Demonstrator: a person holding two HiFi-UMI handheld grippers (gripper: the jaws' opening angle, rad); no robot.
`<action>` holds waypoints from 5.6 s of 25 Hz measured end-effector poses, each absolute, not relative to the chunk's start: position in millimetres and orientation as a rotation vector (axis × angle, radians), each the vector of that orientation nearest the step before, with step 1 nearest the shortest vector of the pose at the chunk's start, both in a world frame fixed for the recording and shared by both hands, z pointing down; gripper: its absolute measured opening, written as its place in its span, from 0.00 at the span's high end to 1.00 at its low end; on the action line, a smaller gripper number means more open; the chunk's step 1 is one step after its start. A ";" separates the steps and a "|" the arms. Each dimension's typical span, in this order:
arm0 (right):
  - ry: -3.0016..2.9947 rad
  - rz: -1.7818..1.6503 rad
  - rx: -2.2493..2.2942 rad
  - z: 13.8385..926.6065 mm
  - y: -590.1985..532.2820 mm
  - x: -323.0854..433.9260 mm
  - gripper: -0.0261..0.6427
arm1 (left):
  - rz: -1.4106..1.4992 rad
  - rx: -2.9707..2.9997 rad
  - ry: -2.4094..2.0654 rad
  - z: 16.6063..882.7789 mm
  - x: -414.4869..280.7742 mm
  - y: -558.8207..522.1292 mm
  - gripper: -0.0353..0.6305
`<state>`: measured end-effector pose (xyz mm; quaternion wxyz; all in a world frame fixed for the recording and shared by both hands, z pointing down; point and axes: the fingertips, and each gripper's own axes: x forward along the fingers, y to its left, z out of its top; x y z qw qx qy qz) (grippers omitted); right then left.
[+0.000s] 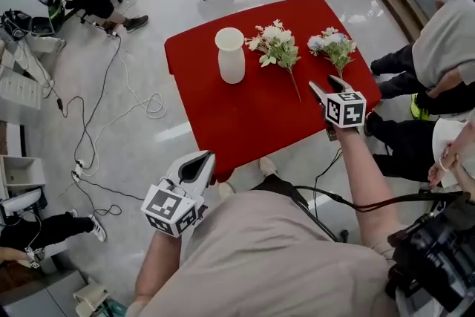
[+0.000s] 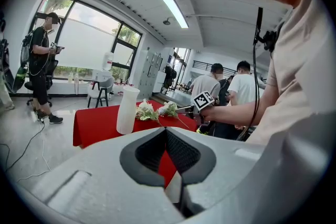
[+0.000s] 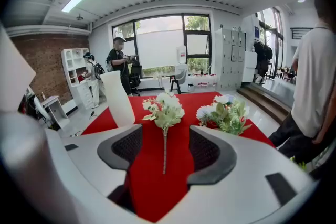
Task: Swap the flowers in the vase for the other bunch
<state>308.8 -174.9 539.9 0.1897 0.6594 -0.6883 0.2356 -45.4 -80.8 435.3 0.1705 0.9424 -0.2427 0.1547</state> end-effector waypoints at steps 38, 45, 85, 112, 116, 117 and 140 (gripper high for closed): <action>-2.159 0.623 1.654 501.8 -86.8 107.7 0.63 | 0.417 2.733 -0.484 456.3 -109.9 -36.6 0.94; -2.148 0.592 1.658 496.6 -111.1 141.4 0.63 | 0.396 2.727 -0.526 446.6 -91.8 -46.0 0.94; -1.988 0.980 1.292 635.2 -400.7 293.1 0.38 | 0.456 2.466 -1.139 442.3 -16.8 -105.4 0.94; -2.040 0.871 1.412 604.9 -372.4 291.4 0.86 | 0.421 2.518 -1.134 430.4 -37.0 -99.3 0.94; -2.083 0.789 1.468 563.6 -362.8 287.7 0.86 | 0.409 2.532 -1.094 427.2 -46.0 -92.4 0.94; -2.095 0.759 1.489 550.8 -361.2 287.2 0.86 | 0.403 2.533 -1.080 427.3 -47.9 -91.3 0.94; -2.421 0.069 1.806 265.5 -335.4 225.9 0.86 | 0.348 2.649 -0.912 426.4 -69.3 -79.8 0.94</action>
